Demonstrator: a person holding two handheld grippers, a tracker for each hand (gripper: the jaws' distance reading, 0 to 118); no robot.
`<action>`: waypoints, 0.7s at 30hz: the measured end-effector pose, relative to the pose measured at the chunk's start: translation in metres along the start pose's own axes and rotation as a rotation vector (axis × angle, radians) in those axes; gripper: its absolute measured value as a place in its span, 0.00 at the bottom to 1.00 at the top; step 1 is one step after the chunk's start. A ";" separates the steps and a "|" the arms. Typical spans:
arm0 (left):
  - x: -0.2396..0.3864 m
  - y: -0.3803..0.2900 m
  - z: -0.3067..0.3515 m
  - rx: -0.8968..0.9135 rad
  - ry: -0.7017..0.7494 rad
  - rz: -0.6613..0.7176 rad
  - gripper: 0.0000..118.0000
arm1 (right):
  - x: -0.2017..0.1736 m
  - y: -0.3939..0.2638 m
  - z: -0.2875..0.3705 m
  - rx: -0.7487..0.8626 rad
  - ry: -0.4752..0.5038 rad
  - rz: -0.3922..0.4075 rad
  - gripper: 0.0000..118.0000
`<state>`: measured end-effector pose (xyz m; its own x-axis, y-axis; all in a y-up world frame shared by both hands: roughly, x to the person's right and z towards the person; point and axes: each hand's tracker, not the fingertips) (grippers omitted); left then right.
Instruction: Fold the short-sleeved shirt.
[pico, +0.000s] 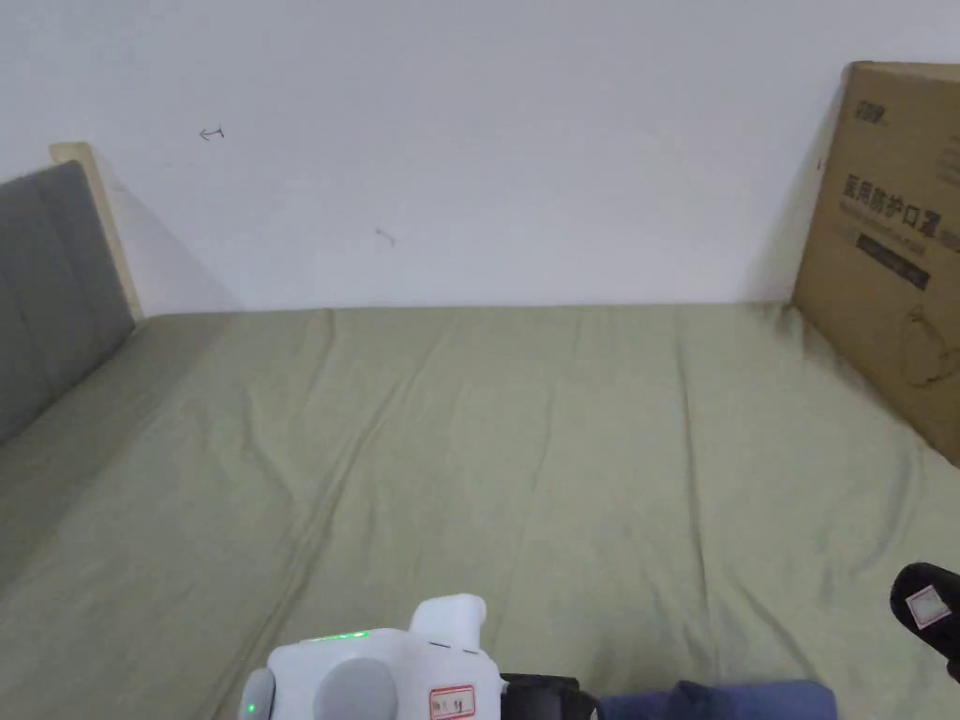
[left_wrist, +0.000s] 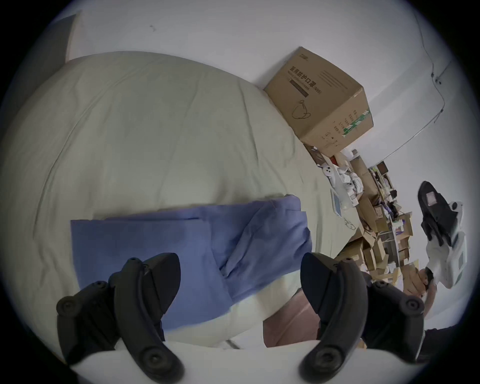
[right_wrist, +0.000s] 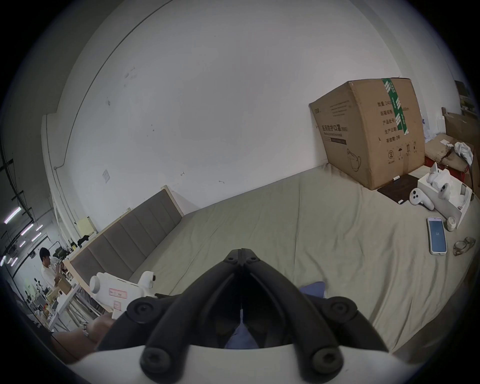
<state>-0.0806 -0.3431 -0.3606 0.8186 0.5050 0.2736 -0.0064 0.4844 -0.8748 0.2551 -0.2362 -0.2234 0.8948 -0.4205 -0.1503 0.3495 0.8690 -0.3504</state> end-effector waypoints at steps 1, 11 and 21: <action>0.001 0.001 -0.001 0.002 0.018 0.000 0.85 | 0.002 0.000 0.003 0.002 -0.002 -0.001 0.00; -0.048 -0.025 0.002 -0.031 0.173 0.065 0.00 | 0.033 -0.007 0.002 -0.005 -0.038 -0.064 0.00; -0.027 -0.035 -0.124 -0.224 0.036 0.078 0.00 | 0.052 -0.017 -0.004 -0.047 -0.054 -0.054 0.00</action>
<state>-0.0314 -0.4623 -0.3870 0.8408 0.5066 0.1911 0.0539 0.2728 -0.9606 0.2949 -0.2738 -0.2292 0.8889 -0.4510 -0.0803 0.3857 0.8314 -0.4000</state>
